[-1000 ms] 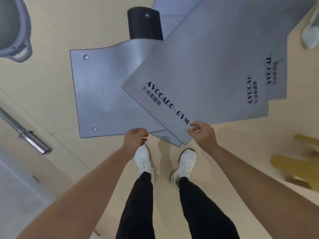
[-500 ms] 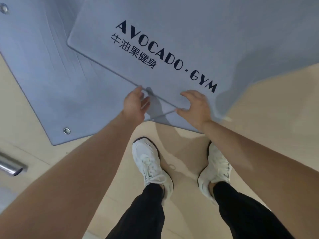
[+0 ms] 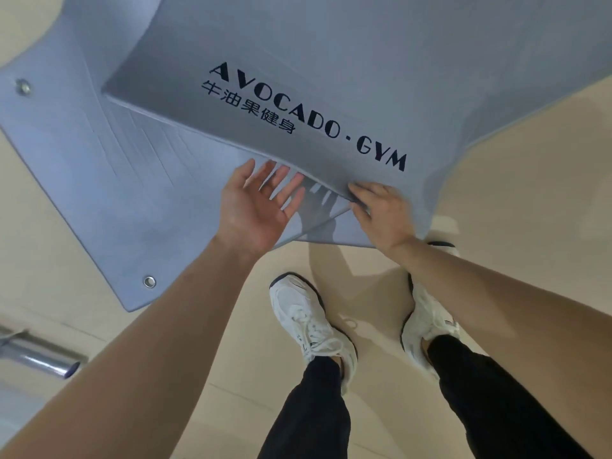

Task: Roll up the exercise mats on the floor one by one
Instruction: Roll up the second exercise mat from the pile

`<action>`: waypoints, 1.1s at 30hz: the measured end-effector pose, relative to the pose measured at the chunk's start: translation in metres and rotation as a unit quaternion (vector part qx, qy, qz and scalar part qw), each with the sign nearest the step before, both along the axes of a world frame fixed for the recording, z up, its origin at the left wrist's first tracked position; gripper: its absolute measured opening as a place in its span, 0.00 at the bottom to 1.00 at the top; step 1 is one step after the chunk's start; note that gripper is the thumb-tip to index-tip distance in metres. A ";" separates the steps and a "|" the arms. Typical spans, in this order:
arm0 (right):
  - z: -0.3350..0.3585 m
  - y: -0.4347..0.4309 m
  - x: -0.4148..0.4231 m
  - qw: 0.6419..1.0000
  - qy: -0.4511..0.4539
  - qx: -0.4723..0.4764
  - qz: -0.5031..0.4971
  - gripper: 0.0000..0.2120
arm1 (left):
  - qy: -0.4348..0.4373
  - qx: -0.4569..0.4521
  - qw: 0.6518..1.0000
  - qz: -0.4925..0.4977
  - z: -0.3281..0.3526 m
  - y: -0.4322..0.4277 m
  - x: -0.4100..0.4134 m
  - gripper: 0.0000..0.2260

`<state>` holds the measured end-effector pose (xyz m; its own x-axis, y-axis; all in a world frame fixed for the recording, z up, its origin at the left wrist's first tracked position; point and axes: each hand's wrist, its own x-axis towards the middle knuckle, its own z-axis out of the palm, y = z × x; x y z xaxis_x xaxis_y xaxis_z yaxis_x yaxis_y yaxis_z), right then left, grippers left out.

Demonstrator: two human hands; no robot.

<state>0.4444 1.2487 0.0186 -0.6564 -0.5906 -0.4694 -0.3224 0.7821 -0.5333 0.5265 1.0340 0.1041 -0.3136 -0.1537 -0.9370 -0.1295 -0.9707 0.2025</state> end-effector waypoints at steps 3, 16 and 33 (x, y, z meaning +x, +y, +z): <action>0.029 -0.001 -0.019 1.000 0.014 0.004 -0.019 0.15 | -0.027 -0.083 0.992 -0.094 0.028 0.003 -0.016 0.10; 0.173 0.067 -0.102 0.993 0.026 0.105 0.049 0.12 | -0.064 -0.751 0.145 -0.641 0.109 0.004 -0.075 0.16; 0.170 0.230 -0.140 0.975 -0.029 0.220 0.009 0.12 | -0.064 -0.635 0.214 -0.740 0.068 0.155 -0.094 0.20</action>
